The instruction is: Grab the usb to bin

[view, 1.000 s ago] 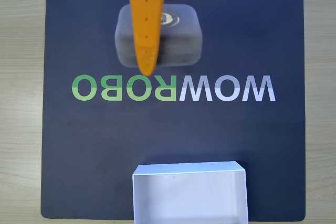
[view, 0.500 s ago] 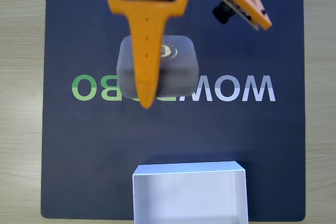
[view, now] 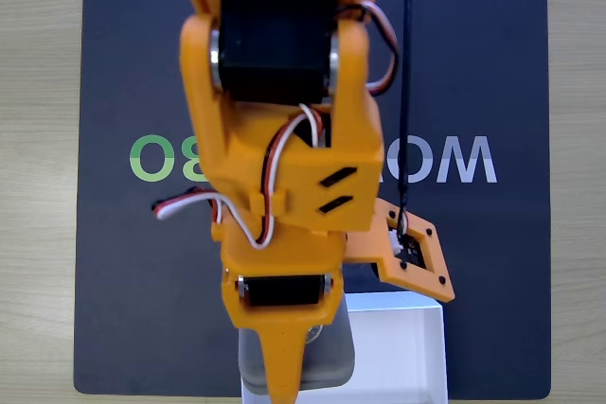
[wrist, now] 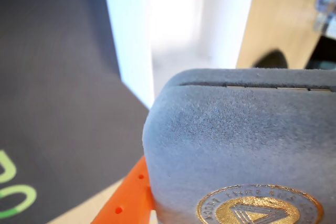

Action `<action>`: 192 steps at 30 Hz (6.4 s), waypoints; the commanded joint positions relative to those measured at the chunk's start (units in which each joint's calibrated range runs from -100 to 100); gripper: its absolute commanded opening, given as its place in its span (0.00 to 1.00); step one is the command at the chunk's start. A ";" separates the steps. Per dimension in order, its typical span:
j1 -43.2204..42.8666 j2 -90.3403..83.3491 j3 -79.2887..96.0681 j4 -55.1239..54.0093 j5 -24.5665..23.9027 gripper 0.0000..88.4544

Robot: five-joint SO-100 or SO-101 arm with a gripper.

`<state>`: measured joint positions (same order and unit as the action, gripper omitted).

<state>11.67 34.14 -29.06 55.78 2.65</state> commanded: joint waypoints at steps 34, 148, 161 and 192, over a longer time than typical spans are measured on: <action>-3.84 12.28 -11.14 -10.95 0.30 0.24; -2.16 -133.20 120.84 17.86 1.45 0.01; -2.16 -133.20 120.84 17.86 1.45 0.01; -2.16 -133.20 120.84 17.86 1.45 0.01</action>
<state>9.28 -98.89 92.14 72.93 3.91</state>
